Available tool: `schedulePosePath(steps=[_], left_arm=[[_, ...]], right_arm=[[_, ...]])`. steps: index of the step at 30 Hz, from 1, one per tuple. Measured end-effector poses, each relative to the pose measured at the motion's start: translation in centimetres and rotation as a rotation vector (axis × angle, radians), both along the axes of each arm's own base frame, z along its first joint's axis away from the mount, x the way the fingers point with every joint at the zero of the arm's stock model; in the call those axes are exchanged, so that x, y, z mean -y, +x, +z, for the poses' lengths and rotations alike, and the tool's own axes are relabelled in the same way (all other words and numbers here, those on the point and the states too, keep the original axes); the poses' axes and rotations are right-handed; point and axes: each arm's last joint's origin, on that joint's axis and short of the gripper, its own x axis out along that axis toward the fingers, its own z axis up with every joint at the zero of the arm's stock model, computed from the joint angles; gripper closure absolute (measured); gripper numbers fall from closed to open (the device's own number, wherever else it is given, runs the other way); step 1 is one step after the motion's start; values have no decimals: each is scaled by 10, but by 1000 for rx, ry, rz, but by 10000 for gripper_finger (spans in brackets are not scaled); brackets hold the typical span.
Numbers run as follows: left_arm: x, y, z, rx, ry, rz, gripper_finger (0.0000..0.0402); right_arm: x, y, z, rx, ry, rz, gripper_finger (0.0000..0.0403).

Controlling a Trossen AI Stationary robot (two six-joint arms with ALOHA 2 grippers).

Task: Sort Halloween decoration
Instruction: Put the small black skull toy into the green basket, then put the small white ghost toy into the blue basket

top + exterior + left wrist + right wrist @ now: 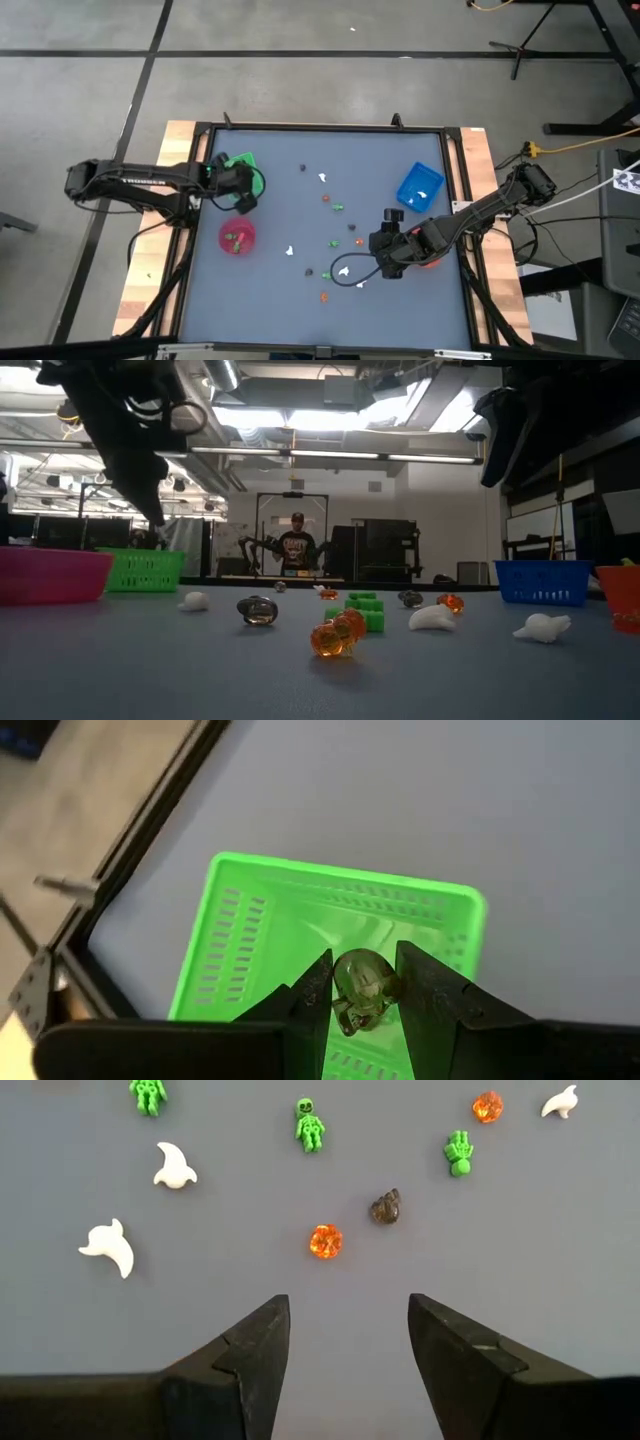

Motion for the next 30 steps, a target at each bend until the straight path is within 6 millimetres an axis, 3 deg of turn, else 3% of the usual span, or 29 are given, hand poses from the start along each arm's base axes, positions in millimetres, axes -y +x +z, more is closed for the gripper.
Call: schedulePosePath(steps=[20, 30], left_arm=[[-15, -4, 0, 22, -5, 123, 229], [-14, -4, 0, 23, -10, 121, 227]], right_arm=[[0, 1, 0, 6, 6, 1, 198], [-14, 14, 7, 110, 252, 68, 198]])
